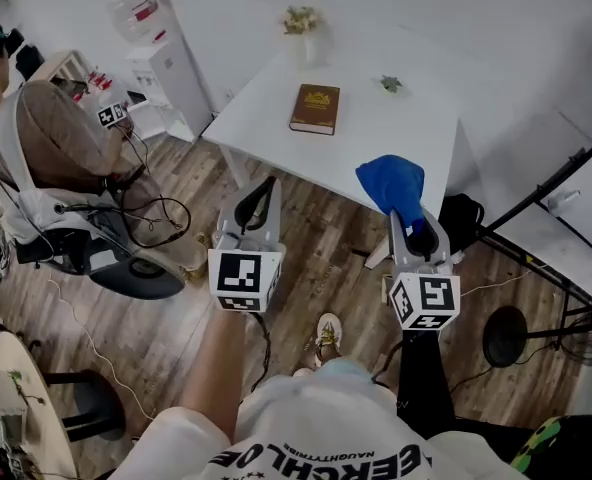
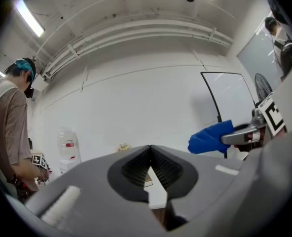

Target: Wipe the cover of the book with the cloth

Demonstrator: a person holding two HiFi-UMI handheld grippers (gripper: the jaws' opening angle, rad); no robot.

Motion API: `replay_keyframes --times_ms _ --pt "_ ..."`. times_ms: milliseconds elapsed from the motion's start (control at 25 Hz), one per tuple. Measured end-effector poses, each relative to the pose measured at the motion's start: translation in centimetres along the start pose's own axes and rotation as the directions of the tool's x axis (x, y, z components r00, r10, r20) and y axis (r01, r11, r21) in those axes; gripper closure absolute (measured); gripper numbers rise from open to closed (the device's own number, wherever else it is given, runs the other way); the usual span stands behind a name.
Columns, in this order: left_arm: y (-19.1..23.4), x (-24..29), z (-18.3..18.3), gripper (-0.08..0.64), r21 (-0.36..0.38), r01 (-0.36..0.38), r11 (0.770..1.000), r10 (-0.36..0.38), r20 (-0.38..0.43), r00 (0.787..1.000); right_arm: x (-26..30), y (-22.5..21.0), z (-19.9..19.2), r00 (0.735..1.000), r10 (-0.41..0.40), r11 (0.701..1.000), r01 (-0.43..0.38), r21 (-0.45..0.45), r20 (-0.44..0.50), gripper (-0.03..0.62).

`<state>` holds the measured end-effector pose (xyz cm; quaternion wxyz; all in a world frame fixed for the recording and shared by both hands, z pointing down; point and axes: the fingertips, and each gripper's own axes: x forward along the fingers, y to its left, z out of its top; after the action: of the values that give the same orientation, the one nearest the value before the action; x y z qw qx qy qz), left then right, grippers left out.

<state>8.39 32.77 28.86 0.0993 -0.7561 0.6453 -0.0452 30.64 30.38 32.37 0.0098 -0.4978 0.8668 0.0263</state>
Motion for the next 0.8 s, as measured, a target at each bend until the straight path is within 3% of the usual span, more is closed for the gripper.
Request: replay_keyframes --times_ms 360,800 --pt "3.3 9.0 -0.1 0.502 0.024 -0.077 0.997 0.078 -0.012 0.997 11.3 -3.8 0.6 0.995 0.094 0.995 -0.095 0.031 0.03 0.459" --pt "5.1 14.4 -1.0 0.503 0.047 -0.097 0.994 0.099 -0.027 0.995 17.4 -5.5 1.3 0.985 0.13 0.992 -0.129 -0.013 0.11 0.459"
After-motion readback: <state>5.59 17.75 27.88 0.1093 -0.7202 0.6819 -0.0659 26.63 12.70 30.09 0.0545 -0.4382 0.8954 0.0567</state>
